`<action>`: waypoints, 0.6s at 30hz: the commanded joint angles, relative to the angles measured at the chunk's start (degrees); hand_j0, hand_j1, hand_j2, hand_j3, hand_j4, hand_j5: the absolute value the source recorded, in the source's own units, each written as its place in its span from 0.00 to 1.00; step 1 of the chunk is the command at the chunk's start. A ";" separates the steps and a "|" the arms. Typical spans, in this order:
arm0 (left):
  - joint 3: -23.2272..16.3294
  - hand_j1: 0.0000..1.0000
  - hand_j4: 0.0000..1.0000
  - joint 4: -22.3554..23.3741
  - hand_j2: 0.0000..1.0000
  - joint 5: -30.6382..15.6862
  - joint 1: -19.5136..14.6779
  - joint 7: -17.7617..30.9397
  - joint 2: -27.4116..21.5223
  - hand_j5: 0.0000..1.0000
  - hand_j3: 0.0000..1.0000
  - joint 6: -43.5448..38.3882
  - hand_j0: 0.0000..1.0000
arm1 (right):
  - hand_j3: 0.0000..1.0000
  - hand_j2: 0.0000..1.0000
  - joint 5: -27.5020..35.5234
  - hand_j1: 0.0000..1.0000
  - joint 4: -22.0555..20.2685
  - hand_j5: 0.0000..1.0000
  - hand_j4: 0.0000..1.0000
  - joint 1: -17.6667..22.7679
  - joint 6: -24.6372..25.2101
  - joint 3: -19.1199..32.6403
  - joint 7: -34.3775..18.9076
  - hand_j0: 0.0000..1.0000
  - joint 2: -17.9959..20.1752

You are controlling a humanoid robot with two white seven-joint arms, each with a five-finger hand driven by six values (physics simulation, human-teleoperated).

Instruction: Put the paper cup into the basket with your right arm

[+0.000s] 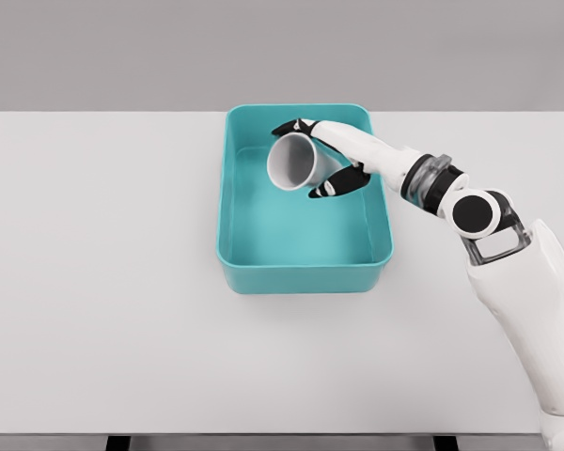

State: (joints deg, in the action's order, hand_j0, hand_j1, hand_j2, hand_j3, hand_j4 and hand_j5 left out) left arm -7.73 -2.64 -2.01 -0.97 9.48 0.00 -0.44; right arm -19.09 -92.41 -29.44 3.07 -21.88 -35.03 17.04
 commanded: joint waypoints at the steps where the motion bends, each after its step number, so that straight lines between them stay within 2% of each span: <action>1: -0.01 1.00 1.00 0.00 1.00 -0.01 0.00 0.01 0.00 1.00 1.00 -0.09 1.00 | 0.92 0.92 0.20 0.92 -0.14 0.92 0.92 -0.09 0.53 -0.01 0.03 0.92 0.28; 9: -0.01 1.00 1.00 0.00 1.00 -0.01 0.00 0.01 0.00 1.00 1.00 0.00 1.00 | 0.98 0.98 0.37 0.98 -1.37 0.98 0.98 -0.44 1.76 -0.01 0.03 0.98 0.80; 12: 0.08 1.00 1.00 0.00 1.00 -0.01 0.00 0.01 0.00 1.00 1.00 0.00 1.00 | 1.00 1.00 1.42 1.00 -2.78 1.00 1.00 -0.53 4.31 0.87 0.03 1.00 1.42; 15: 0.00 1.00 1.00 0.00 1.00 -0.01 0.00 0.01 0.00 1.00 1.00 0.00 1.00 | 1.00 1.00 11.70 1.00 -4.18 1.00 1.00 0.09 4.84 4.64 0.03 1.00 5.99; 18: 0.08 1.00 1.00 0.00 1.00 -0.01 0.00 0.01 0.00 1.00 1.00 0.00 1.00 | 1.00 1.00 23.92 1.00 -6.82 1.00 1.00 3.42 4.58 11.32 0.03 1.00 11.17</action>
State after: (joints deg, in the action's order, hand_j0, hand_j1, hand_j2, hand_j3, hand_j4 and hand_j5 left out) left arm -7.70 -2.64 -2.01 -0.97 9.48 0.00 -0.44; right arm -2.42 -97.75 -24.70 7.53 -14.16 -35.03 25.15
